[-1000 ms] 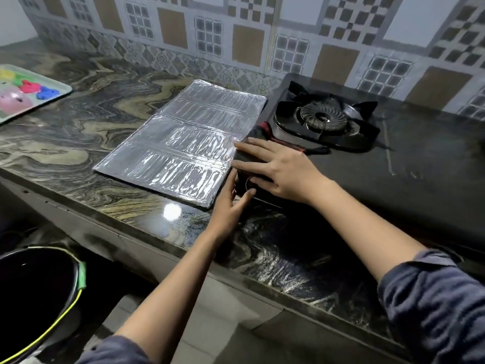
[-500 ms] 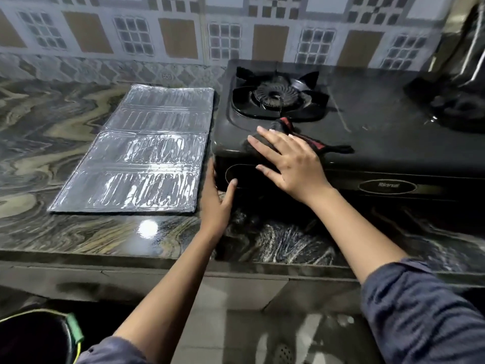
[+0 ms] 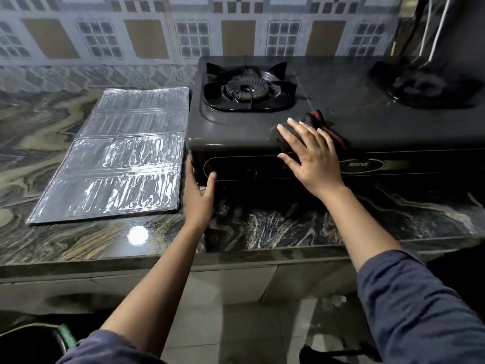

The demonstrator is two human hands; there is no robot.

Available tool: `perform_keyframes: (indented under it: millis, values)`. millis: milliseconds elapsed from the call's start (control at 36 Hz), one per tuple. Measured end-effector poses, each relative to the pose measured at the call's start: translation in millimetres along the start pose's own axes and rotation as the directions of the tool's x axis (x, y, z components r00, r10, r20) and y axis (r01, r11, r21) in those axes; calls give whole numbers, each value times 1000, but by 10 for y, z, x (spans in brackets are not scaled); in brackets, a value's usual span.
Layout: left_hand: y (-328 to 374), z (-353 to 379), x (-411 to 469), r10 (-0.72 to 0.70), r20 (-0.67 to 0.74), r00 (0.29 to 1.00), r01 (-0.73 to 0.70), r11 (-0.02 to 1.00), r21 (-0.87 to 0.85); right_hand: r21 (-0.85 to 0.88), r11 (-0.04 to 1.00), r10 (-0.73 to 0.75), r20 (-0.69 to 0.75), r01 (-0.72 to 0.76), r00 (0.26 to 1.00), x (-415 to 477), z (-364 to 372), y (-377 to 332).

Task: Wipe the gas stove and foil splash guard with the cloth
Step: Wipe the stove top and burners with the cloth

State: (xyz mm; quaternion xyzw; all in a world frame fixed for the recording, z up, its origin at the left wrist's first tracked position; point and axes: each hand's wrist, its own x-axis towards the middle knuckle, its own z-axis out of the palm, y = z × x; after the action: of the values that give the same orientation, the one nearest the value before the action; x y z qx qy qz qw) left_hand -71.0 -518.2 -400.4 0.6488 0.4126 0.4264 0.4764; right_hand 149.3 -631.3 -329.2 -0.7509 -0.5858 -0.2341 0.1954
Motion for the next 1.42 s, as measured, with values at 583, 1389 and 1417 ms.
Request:
perform_keyframes:
  millis: [583, 1389, 1417]
  values:
    - [35, 154, -66, -29, -84, 996, 33, 998, 48, 144, 966, 229, -86, -215, 970, -368, -172, 914]
    - [70, 105, -34, -87, -95, 992, 93, 994, 54, 675, 692, 595, -333, -256, 731, 106, -410, 787]
    - [83, 99, -32, -91, -96, 991, 97, 994, 51, 683, 689, 585, -324, -244, 744, 131, -422, 731]
